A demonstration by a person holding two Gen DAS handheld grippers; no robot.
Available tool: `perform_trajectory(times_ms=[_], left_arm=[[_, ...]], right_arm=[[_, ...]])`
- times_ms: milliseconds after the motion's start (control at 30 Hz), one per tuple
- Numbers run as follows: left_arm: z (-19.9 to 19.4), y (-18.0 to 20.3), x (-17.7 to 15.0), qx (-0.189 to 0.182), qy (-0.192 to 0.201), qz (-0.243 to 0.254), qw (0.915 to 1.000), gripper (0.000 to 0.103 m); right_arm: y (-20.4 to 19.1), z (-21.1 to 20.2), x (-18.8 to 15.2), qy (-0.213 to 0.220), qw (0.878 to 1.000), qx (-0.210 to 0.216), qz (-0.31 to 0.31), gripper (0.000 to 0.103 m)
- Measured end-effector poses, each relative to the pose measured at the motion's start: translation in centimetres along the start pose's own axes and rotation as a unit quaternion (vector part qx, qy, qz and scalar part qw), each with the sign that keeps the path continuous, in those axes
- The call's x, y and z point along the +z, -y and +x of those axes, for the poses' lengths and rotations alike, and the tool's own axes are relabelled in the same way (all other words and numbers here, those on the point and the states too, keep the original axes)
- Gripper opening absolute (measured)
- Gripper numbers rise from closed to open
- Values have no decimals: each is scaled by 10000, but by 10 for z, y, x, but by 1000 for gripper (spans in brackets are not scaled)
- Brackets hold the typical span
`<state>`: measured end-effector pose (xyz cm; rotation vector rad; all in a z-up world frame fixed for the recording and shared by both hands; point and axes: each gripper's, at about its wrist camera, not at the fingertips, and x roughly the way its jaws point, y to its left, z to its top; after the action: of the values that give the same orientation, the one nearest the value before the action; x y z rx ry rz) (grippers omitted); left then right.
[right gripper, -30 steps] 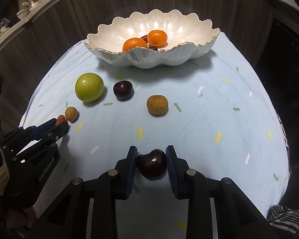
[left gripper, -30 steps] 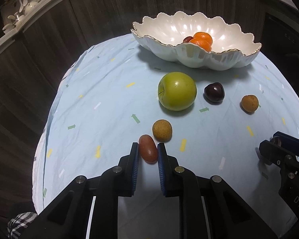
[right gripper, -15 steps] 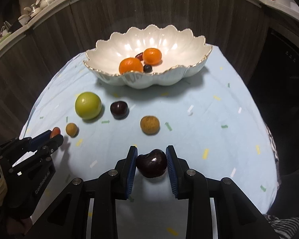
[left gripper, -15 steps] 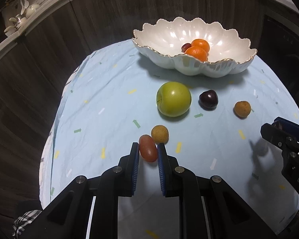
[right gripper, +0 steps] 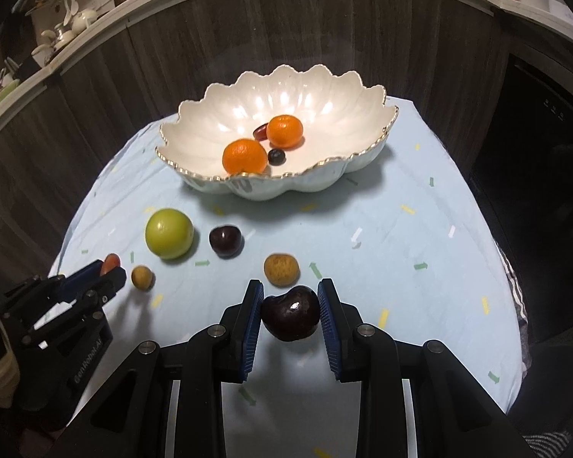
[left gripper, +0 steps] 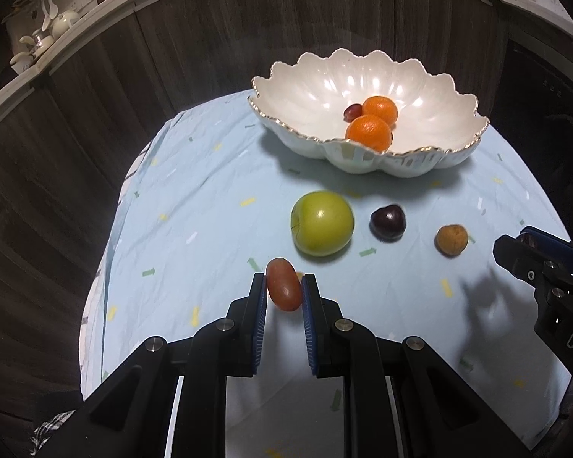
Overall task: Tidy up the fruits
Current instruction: 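Lift and carry the date and cherry over the white bowl with both tools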
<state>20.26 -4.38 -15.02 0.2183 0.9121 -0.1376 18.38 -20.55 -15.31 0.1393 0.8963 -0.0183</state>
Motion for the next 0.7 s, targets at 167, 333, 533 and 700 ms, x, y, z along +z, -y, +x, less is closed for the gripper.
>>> perform_trajectory(times_ms=[167,333,533,700], left_arm=[[-2,5,10,-70,42,-4,10000,19],[-3,9,22,-72,89,6,9999,19],[0,10,43,-111,190,-20,9998,19],[1,11,64,-72,348,-48,9994,19]], right_arm=[[5,-3,11,77,9999,17,78,31],[10,-5,21,194,9997,-10,116,31],[17,-5,43,368,9992,-58,144,31],[20,-6,66,606,9980,-130,145,31]])
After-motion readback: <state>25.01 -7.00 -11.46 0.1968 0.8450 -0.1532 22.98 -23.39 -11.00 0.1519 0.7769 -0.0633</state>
